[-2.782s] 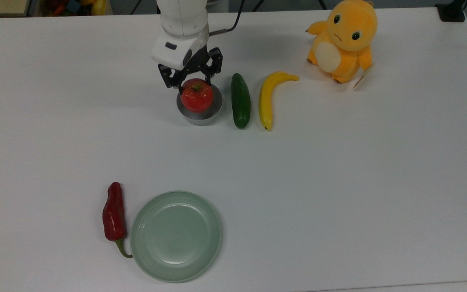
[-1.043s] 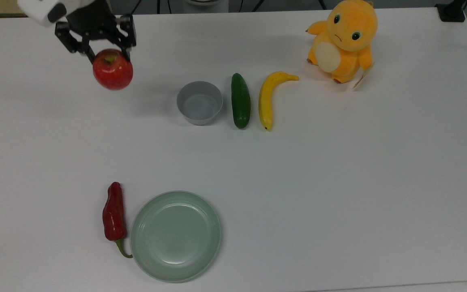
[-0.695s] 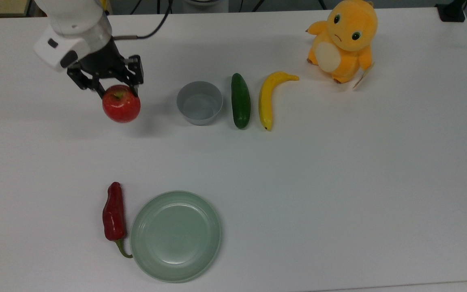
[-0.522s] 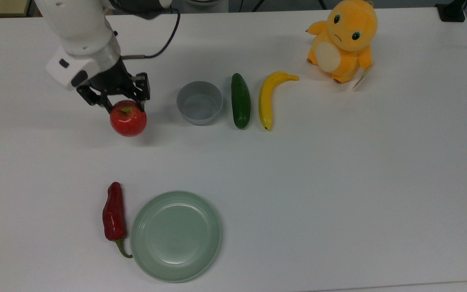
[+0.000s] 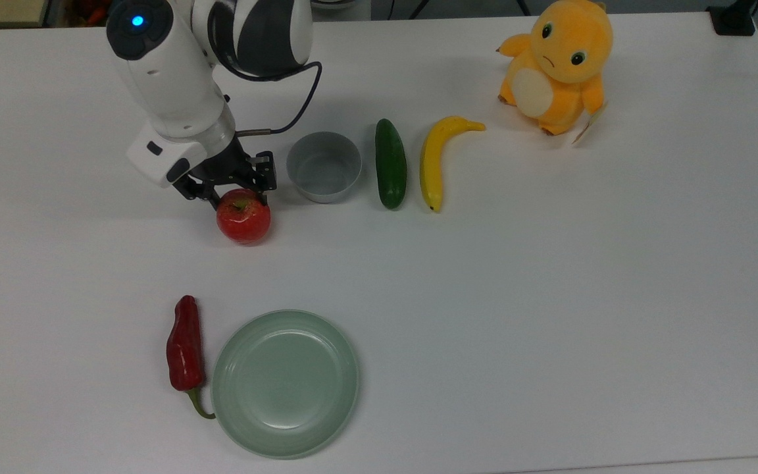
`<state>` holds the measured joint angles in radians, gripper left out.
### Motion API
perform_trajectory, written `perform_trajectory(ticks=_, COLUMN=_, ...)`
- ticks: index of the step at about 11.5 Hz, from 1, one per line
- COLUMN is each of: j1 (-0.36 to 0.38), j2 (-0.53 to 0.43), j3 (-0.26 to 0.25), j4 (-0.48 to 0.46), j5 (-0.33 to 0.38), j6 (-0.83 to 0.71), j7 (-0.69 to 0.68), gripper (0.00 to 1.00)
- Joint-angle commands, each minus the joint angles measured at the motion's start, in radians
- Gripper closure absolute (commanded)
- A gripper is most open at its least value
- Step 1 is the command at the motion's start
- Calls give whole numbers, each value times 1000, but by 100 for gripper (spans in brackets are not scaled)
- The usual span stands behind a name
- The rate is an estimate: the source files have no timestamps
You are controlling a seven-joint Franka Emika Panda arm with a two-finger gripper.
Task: Red apple placed in the center of the desktop
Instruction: 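Lower the apple onto the table beside the grey bowl, then open the gripper and raise it off the apple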
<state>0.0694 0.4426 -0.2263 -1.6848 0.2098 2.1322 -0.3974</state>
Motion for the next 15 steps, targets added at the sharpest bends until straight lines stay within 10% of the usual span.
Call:
perform_trajectory(ticks=1, j1=12, j2=-22, j3=1, j4=-46, j5=5, j6=32, j7=19, gripper=56)
perform_trajectory(ticks=2, j1=12, j2=-24, j3=1, j4=-46, j5=5, j6=28, j7=22, gripper=31)
perform_trajectory(ticks=5, j1=13, j2=-39, j3=2, j4=-42, j5=-1, j6=25, j7=89, gripper=0)
perform_trajectory(ticks=15, j1=-5, j2=-476, j3=5, j4=42, j5=-70, j6=-432, j7=406, gripper=0)
